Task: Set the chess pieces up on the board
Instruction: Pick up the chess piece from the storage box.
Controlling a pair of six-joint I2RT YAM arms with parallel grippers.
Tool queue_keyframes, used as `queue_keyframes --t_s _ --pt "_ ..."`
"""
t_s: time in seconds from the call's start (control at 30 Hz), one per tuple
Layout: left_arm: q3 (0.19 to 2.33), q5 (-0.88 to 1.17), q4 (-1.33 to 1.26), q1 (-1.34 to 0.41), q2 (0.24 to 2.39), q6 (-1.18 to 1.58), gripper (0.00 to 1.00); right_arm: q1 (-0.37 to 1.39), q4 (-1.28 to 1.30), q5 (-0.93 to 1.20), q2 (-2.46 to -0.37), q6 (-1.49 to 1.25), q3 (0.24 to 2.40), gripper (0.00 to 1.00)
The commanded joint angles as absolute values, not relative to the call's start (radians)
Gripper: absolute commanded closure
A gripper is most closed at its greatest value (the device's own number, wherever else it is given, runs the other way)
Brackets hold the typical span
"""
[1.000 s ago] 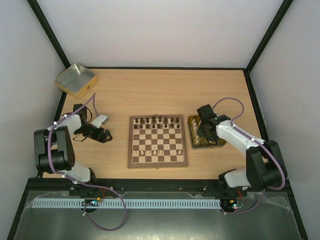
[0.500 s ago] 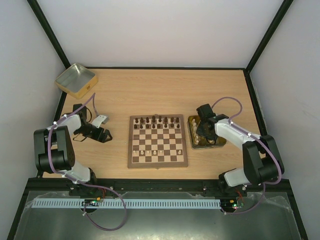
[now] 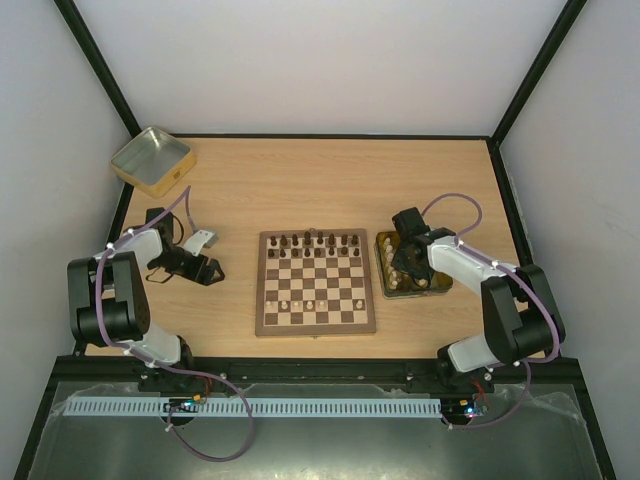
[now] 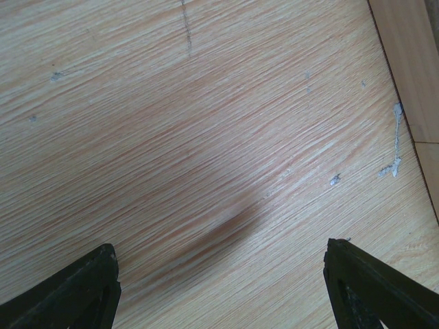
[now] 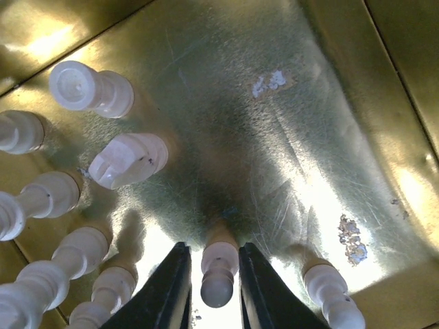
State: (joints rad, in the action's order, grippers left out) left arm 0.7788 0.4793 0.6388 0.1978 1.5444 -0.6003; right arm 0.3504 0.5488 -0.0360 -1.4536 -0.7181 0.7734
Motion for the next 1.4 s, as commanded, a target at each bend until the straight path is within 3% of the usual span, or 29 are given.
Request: queue_keyframes --t_s 0.0,0.13,0.77,1.37 --pt "0.755 0.457 0.645 0.204 1.580 -0.610 0.18 0.342 0.536 -0.057 -1.464 -0.710 0.773 0.84" --pt "0.757 0.457 0.644 0.205 1.586 -0.612 0.18 0.340 0.541 -0.063 -1.460 -0.712 0.779 0.88" --pt "0.759 0.458 0.646 0.205 1.590 -0.613 0.18 0.339 0.534 -0.055 -1.459 -0.709 0.751 0.89" --pt "0.759 0.465 0.650 0.205 1.583 -0.619 0.18 0.342 0.708 -0.109 -1.329 -0.700 0.866 0.91"
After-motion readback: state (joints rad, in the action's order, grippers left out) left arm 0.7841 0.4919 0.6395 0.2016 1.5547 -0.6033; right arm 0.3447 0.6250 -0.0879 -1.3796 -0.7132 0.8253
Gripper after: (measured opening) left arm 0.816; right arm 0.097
